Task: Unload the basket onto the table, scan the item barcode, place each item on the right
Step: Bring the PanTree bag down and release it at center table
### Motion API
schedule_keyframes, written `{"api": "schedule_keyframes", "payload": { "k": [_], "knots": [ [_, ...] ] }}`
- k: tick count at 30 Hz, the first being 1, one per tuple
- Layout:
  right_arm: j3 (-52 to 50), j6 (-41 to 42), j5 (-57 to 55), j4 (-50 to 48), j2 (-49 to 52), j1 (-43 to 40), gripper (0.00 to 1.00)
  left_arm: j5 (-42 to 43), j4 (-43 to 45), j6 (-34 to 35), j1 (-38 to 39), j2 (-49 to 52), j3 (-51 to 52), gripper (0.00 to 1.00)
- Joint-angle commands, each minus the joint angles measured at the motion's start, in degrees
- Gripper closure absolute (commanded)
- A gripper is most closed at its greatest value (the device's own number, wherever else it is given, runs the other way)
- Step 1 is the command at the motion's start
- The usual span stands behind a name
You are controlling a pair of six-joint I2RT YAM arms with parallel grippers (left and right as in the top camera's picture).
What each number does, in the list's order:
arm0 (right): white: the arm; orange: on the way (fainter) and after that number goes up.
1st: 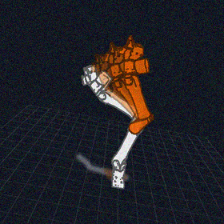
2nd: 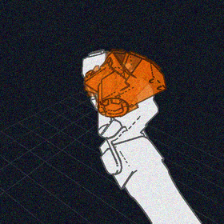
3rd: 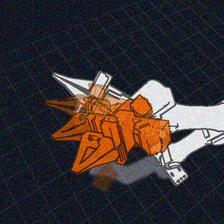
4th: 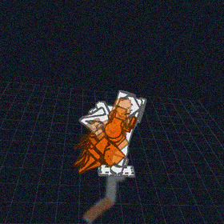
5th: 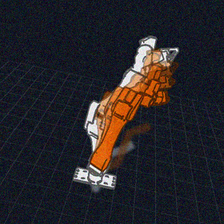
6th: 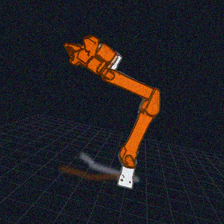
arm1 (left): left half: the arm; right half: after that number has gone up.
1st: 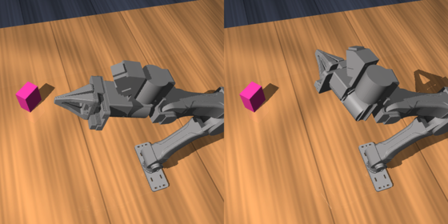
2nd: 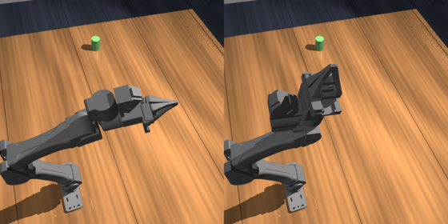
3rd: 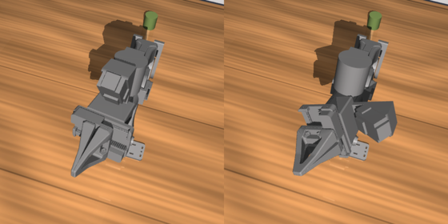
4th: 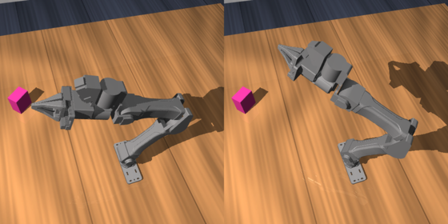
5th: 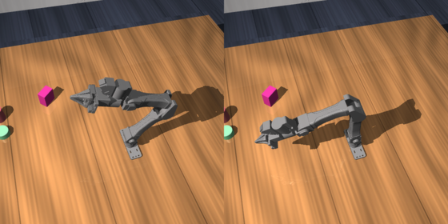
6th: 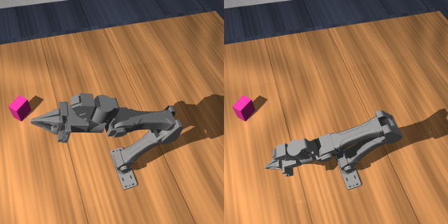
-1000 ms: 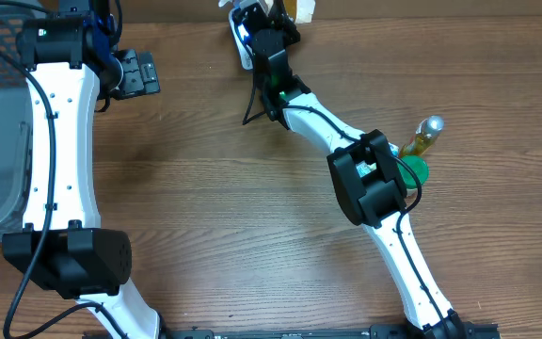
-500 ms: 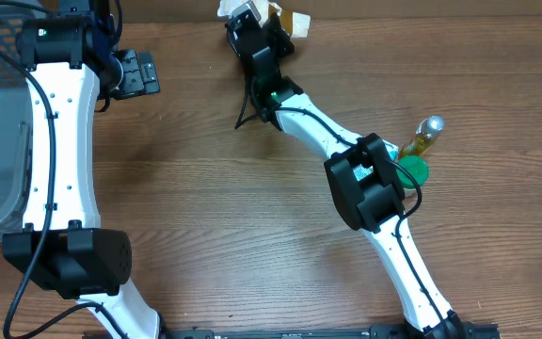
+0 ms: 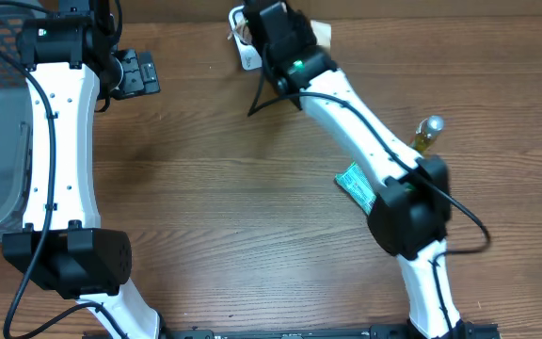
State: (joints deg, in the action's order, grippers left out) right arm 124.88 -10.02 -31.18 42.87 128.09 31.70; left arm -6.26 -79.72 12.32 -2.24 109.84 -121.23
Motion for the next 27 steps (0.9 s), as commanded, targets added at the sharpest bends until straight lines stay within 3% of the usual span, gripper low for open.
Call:
{"api": "schedule_keyframes", "payload": {
  "k": [1, 8, 9, 10, 11, 12, 27],
  "knots": [
    [0.6, 10.0, 11.0, 11.2, -4.0, -2.1, 0.96, -0.1, 0.1, 0.6, 0.6, -0.9, -0.7, 0.01],
    [-0.8, 10.1, 40.0, 35.1, -4.3, -8.1, 0.9, -0.1, 0.1, 0.6, 0.5, -0.9, -0.7, 0.0],
    [-0.8, 10.1, 41.3, 37.3, -4.2, -8.9, 0.81, -0.1, 0.1, 0.6, 0.5, -0.9, -0.7, 0.0],
    [-0.9, 10.1, 41.6, 39.1, -4.2, -9.7, 0.56, -0.1, 0.1, 0.6, 0.5, -0.9, -0.7, 0.01],
    [-0.9, 10.1, 41.3, 40.6, -4.2, -10.5, 0.14, -0.1, 0.1, 0.6, 0.5, -0.9, -0.7, 0.0],
    [-0.9, 10.1, 41.3, 41.1, -4.2, -11.0, 0.0, -0.1, 0.1, 0.6, 0.5, -0.9, -0.7, 0.01],
    [-0.9, 10.1, 41.3, 40.8, -4.2, -14.9, 0.0, -0.1, 0.1, 0.6, 0.5, -0.9, -0.7, 0.0]
  ]
}}
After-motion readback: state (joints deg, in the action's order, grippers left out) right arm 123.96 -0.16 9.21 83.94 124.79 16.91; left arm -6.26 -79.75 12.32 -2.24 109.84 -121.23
